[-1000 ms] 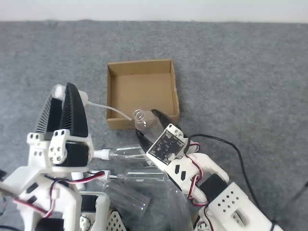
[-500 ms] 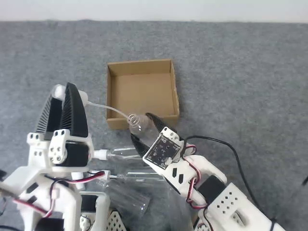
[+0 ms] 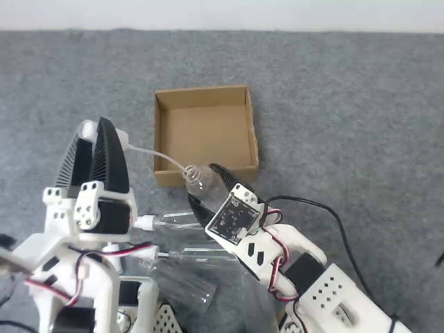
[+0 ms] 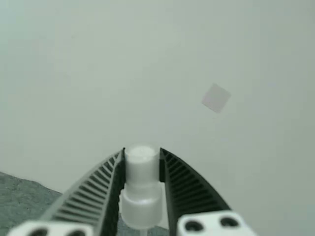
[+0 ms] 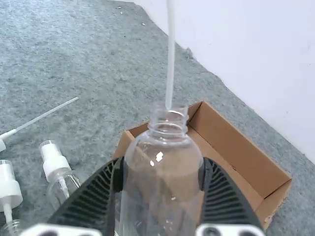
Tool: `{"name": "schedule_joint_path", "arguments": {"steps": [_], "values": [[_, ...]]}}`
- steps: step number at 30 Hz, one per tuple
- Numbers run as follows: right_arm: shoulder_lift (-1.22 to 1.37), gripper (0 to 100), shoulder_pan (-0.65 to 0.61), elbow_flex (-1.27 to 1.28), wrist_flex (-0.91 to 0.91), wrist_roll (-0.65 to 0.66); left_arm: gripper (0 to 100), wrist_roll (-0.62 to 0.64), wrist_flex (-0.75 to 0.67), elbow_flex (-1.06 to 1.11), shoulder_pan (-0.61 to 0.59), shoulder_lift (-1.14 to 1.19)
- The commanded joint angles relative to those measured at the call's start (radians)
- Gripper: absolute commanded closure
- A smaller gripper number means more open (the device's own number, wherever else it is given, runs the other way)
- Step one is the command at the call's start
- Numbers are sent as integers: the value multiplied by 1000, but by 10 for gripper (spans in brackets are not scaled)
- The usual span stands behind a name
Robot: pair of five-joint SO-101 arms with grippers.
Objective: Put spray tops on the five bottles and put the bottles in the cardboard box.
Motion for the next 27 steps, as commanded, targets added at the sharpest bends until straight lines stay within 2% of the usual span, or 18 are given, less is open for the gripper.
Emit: {"name": "schedule_joint_path", "arguments": {"steps": [1, 27], "values": [[-28, 916, -8, -12, -18, 21, 989, -6, -52, 7, 5, -5], [-28, 916, -7, -11, -18, 21, 989, -38, -52, -25, -3, -6]]}}
